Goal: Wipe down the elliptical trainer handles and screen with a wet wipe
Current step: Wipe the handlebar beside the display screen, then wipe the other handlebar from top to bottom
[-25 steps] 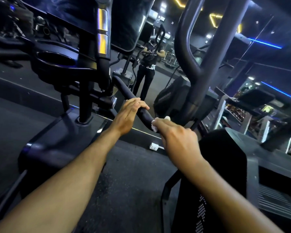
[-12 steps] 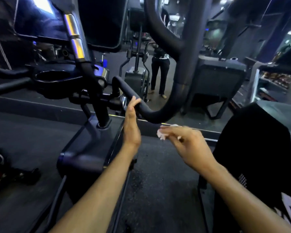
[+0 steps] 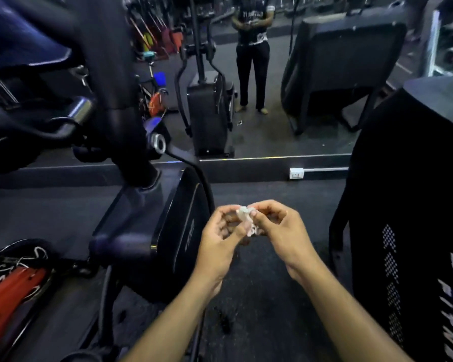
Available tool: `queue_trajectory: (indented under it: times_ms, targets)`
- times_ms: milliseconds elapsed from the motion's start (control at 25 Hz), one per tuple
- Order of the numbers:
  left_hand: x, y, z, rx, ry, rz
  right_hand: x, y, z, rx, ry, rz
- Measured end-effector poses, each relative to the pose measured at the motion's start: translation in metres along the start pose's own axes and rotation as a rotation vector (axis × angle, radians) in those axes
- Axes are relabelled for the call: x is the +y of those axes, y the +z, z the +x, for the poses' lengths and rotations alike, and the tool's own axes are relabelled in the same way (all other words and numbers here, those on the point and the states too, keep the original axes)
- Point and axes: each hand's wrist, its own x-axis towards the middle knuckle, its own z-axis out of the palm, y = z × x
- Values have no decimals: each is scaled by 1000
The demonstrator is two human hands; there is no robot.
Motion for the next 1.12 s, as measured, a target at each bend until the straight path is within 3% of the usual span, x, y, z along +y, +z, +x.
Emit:
queue_trajectory:
  times_ms: [280,600,800,1000,1120]
  targets:
    - [-29,72,34,-94,-55,83,23,-86,18,-111,49,14]
    - [-54,109,96,-83,-183,-11,40,-141,86,-29,92,57]
    - [-60,119,168,49,-184,-86,40,-146,161,-128,78,-127]
    - [-65,106,233,154,-132,35,45,-130,246,-185,146,-92]
    - [-74,82,260,260,-109,75,52,-103,285,-323,99,-155]
